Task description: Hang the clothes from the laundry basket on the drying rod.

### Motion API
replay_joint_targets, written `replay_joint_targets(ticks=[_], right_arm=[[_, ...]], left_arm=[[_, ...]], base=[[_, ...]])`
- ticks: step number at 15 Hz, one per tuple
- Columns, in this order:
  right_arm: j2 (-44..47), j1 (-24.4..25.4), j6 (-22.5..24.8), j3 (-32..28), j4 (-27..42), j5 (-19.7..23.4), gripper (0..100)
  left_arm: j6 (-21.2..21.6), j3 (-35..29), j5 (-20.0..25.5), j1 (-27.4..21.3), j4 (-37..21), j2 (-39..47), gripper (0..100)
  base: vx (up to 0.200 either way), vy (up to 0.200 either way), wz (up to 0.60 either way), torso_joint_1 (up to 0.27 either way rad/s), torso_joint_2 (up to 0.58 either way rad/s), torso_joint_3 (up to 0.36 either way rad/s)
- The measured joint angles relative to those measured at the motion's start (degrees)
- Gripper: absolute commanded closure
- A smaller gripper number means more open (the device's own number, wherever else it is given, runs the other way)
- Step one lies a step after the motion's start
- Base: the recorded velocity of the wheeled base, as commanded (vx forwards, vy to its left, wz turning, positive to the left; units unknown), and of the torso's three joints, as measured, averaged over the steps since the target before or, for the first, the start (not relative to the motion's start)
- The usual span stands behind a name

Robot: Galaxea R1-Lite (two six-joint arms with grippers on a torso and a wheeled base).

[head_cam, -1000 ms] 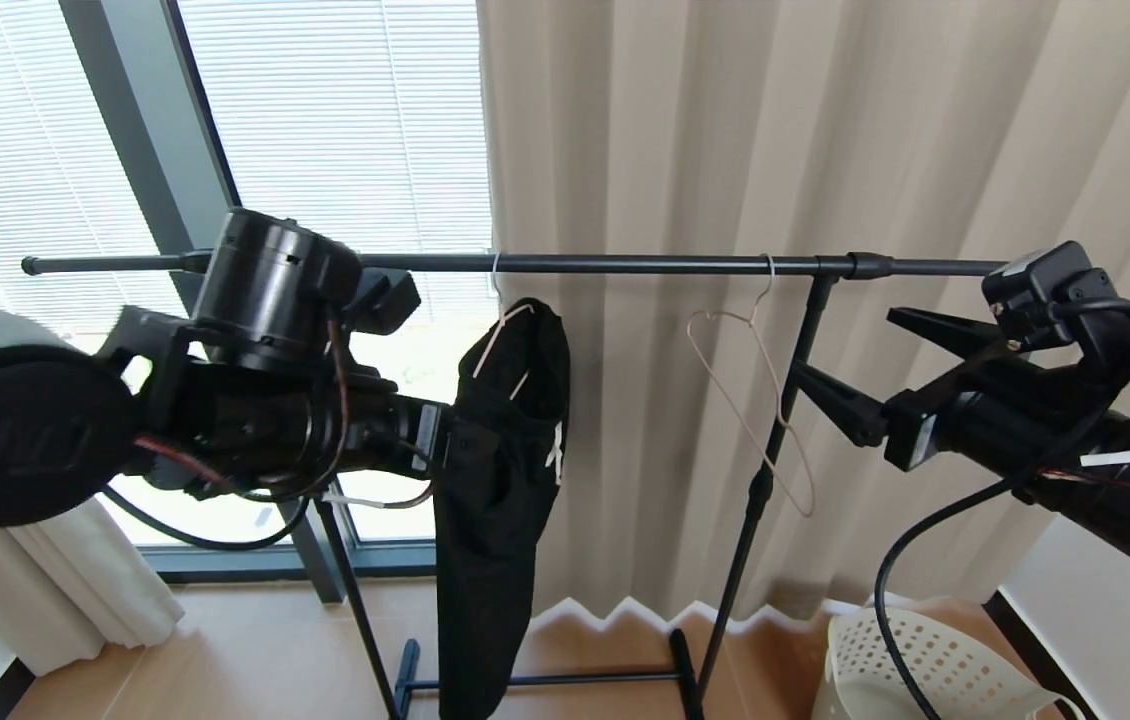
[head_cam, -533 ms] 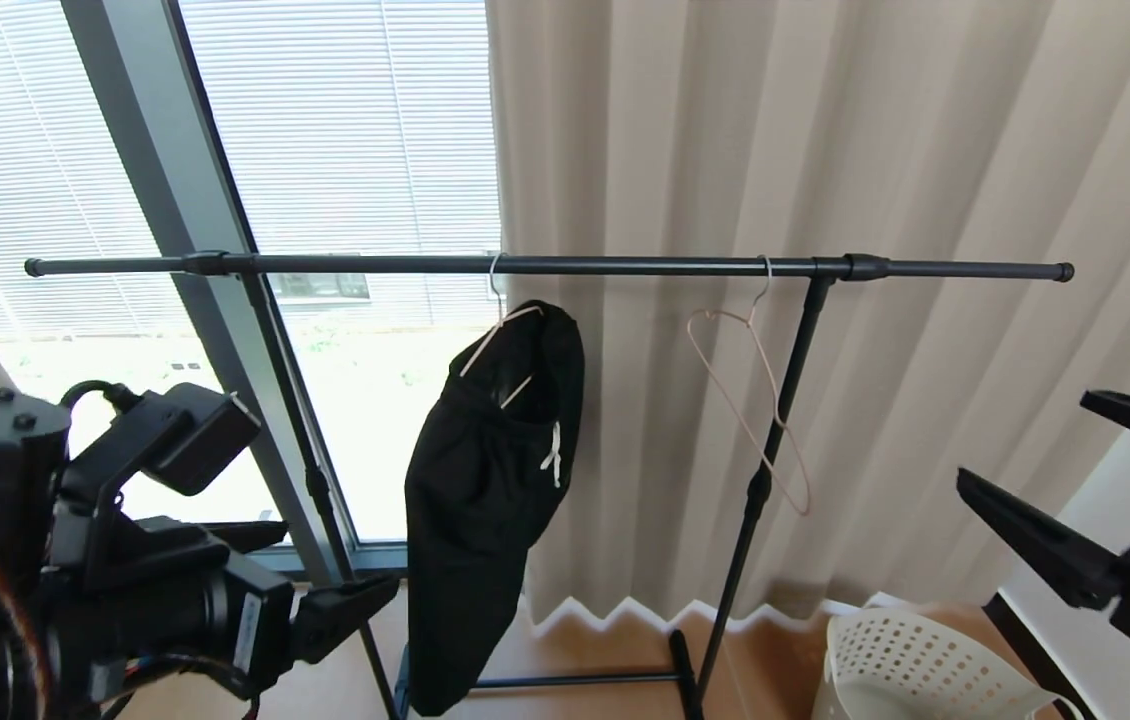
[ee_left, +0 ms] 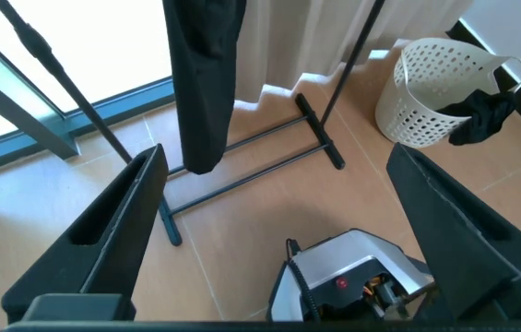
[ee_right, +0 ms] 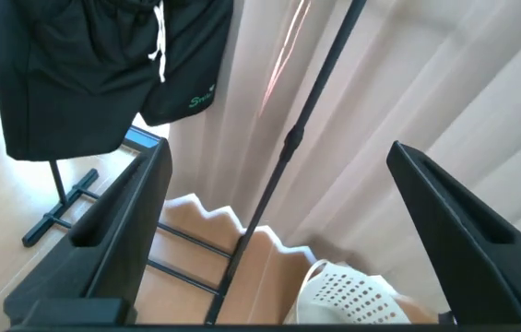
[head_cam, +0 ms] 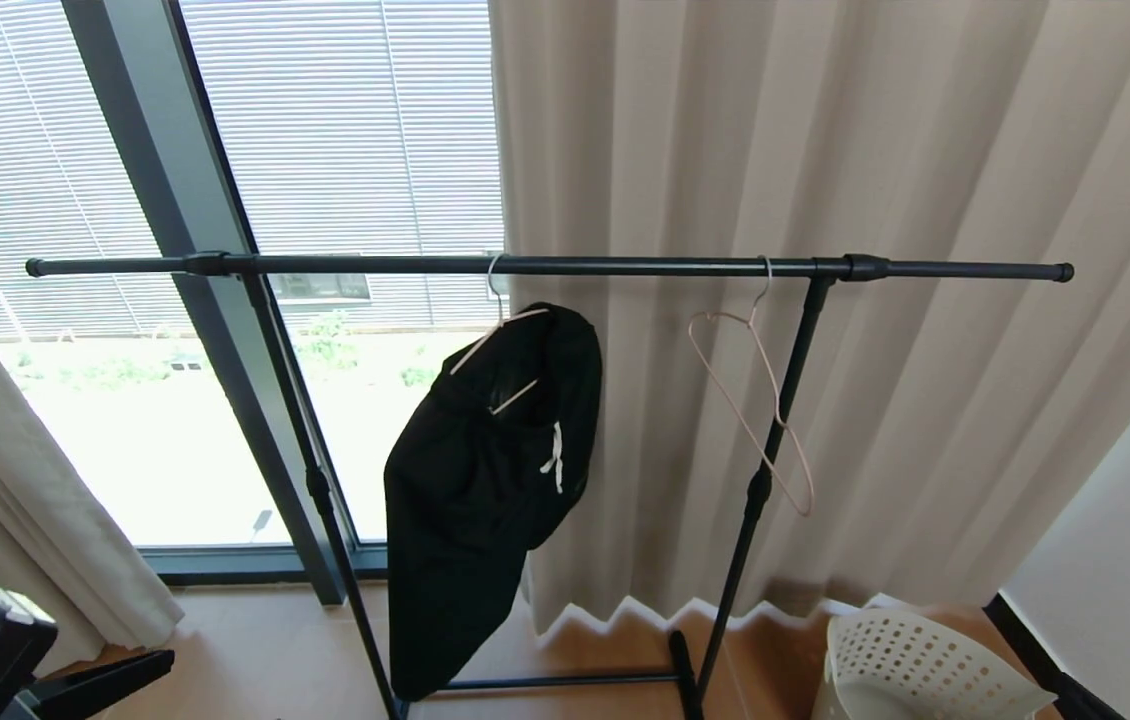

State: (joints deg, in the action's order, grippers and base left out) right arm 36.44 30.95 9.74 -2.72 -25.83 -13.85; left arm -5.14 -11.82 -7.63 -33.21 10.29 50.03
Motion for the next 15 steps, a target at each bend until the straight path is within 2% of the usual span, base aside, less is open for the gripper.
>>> replay_joint_targets(ticks=[2, 6, 8, 13, 15], right_arm=[[-5.10, 0.00, -2.13, 1.82, 3.89, 0.30, 0], [-17.01, 0.22, -5.28, 2.58, 19.03, 4.35, 0], [-19.82, 0.07, -7.34, 2.65, 19.90, 4.83, 0], [-21.64, -0.89, -7.74, 2.69, 19.96, 4.72, 0], [-21.92, -4.13, -7.75, 2.72, 19.96, 4.63, 0]], left_arm=[[-0.13, 3.45, -0.06, 0.16, -0.24, -4.58, 0], [-0.05, 10.89, -0.16, 0.44, -0.79, -11.69, 0], [-0.16, 11.56, -0.63, 0.83, -0.83, -14.95, 0], [-0.10, 11.78, -1.07, 7.58, -0.94, -19.11, 0], [0.90, 11.80, -1.48, 9.45, -0.96, -20.96, 0]], base=[[0.000, 0.000, 0.00, 0.000, 0.00, 0.000], [0.000, 0.000, 0.00, 0.000, 0.00, 0.000], [0.000, 0.000, 0.00, 0.000, 0.00, 0.000], [0.000, 0.000, 0.00, 0.000, 0.00, 0.000], [0.000, 0.000, 0.00, 0.000, 0.00, 0.000]])
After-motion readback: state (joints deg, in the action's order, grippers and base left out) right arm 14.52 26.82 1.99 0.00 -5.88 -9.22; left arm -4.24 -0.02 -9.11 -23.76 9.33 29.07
